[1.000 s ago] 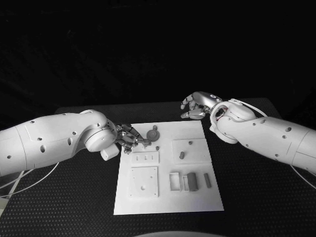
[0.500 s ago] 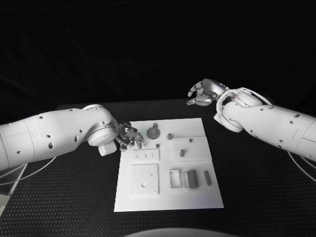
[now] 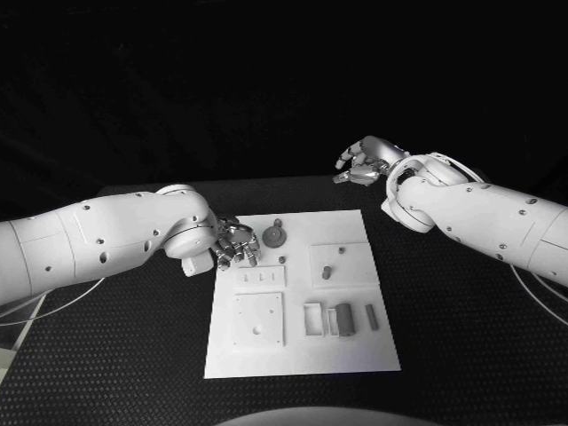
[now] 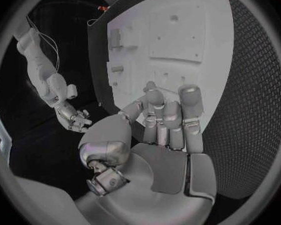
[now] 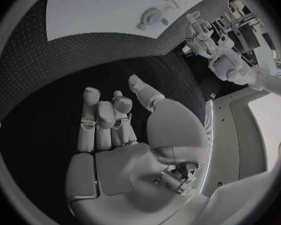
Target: Assemble the parts on the task board
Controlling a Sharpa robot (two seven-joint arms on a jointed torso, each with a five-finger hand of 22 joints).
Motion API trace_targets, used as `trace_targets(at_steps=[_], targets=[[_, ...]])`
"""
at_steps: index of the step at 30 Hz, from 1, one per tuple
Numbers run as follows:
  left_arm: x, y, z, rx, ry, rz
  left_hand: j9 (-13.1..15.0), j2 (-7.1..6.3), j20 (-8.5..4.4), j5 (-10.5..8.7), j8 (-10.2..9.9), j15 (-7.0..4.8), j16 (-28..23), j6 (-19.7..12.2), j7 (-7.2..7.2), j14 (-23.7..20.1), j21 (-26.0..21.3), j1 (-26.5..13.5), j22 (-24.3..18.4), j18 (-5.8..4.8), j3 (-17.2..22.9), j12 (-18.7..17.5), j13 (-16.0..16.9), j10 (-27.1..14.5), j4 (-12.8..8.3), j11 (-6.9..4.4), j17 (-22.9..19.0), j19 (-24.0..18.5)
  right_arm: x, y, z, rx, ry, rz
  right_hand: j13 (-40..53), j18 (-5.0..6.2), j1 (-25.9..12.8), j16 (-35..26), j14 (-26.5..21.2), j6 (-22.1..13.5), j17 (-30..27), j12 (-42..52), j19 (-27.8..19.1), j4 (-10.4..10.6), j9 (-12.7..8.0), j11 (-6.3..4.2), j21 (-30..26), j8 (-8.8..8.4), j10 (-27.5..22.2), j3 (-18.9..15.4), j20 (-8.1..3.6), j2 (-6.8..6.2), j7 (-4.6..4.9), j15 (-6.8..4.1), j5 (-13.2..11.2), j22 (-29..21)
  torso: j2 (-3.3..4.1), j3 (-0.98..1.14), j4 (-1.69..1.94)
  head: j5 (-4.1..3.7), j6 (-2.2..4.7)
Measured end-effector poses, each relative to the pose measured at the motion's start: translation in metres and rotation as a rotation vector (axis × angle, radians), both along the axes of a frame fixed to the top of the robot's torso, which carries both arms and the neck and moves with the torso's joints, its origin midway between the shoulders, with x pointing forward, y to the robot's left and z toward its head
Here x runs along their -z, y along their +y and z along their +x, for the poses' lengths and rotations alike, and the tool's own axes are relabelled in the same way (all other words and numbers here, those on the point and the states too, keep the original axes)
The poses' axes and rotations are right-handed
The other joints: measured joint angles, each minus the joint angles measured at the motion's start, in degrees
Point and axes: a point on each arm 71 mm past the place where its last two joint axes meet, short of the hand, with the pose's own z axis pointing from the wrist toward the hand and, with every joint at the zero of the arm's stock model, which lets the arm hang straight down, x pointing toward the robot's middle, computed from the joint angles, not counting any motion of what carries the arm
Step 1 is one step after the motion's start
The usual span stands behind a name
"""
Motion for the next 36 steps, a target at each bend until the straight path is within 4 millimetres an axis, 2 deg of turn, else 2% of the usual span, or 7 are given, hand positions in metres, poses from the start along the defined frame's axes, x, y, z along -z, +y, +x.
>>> trace_targets(at_steps=[7,14,19,22,26,31,36], targets=[[0.000,0.009,0.000,-0.015,-0.006,0.006,0.2,-0.16,-0.11,-0.23,0.0,0.00,0.0,0.0,0.00,0.0,-0.2,-0.6,0.0,0.00,1.0,0.0,0.0,0.0,-0.3,0.00,-0.3,0.1,0.000,-0.004,0.000,0.008,0.006,0.004,0.0,0.00,0.0,0.0,0.0,0.0,0.0,0.0,0.0,0.0,0.0,0.00,0.0,0.00,0.0,0.0,0.00,0.00,-0.01,0.00,0.0,0.0,-0.05,-0.10,0.07,-0.19,0.43],[-0.001,0.017,0.000,-0.038,-0.024,-0.004,0.3,-0.39,-0.20,-4.37,-0.8,0.03,-0.5,-0.5,0.46,0.0,-1.3,-0.8,0.0,-0.02,2.2,-0.6,-0.4,-0.4,-0.9,0.37,-1.1,0.2,0.001,-0.011,0.002,0.021,0.010,0.001,0.0,0.01,0.0,0.0,0.0,-0.2,0.0,0.0,0.0,0.0,0.0,0.00,0.0,0.00,0.0,0.0,0.01,0.00,0.03,0.01,0.0,0.0,-0.05,-0.18,0.07,-0.49,0.87],[-0.002,0.020,0.001,-0.052,-0.038,-0.018,0.4,-1.00,-0.10,-7.30,-1.3,0.62,-1.7,-1.2,0.71,-0.6,-2.5,-1.4,-0.4,-0.03,2.7,-1.7,-1.0,-1.3,-1.1,0.82,-2.0,-0.4,0.002,-0.015,0.003,0.028,0.013,-0.002,0.0,0.01,0.0,0.0,0.0,-0.2,0.0,0.0,0.0,0.0,0.0,0.00,0.0,0.00,0.0,0.0,0.01,0.00,0.03,0.01,0.0,0.0,-0.05,-0.18,0.07,-0.61,0.99],[-0.003,0.022,0.001,-0.063,-0.047,-0.030,0.4,-2.34,-0.22,-10.06,-2.2,0.77,-2.6,-2.1,1.03,-1.0,-3.4,-1.3,-0.9,-0.22,2.6,-2.6,-1.5,-1.8,-1.0,1.16,-2.6,-0.9,0.002,-0.018,0.004,0.033,0.014,-0.004,0.0,0.02,0.0,0.0,0.0,-0.2,0.0,0.0,0.0,0.0,0.0,0.00,0.0,0.00,0.0,0.0,0.01,0.00,0.03,0.02,0.0,0.0,-0.04,-0.18,0.07,-0.66,1.12],[-0.004,0.025,0.001,-0.084,-0.062,-0.046,-0.1,-5.74,-0.31,-12.45,-3.0,1.04,-3.6,-3.5,1.39,-1.6,-4.4,-1.5,-1.4,-0.46,2.1,-3.4,-1.9,-2.3,-0.4,1.69,-3.2,-1.2,0.002,-0.022,0.004,0.039,0.015,-0.006,0.0,0.02,0.0,0.0,0.1,-0.2,0.0,0.0,0.0,0.0,0.0,0.00,0.0,0.00,0.0,0.0,0.01,0.00,0.02,0.09,0.0,0.0,-0.04,-0.15,0.06,-0.74,1.27],[-0.005,0.030,0.000,-0.111,-0.083,-0.062,-0.2,-10.38,-0.23,-12.60,-3.6,1.37,-4.4,-4.3,1.43,-2.1,-5.3,-2.9,-2.0,-0.56,0.7,-3.9,-2.1,-3.1,0.4,2.12,-3.7,-1.5,0.003,-0.031,0.006,0.053,0.016,-0.011,0.0,0.07,0.0,0.0,0.1,-0.2,0.0,0.0,-0.1,0.0,0.0,0.00,0.0,0.00,0.0,0.0,0.09,0.00,0.02,0.09,0.0,0.0,-0.04,-0.10,0.04,-0.79,1.42],[-0.007,0.033,0.000,-0.132,-0.102,-0.084,-0.5,-12.81,0.31,-12.60,-4.7,2.06,-5.5,-6.1,1.87,-3.1,-6.7,-4.1,-2.7,-0.58,-1.4,-4.7,-2.4,-4.3,0.7,2.83,-4.4,-2.6,0.004,-0.047,0.009,0.080,0.014,-0.020,0.0,0.08,0.0,0.0,0.1,-0.2,0.0,0.0,-0.1,0.0,0.0,0.00,0.0,0.00,0.0,0.0,0.09,0.00,0.01,0.10,0.0,0.0,-0.04,-0.07,0.02,-0.91,1.68]])
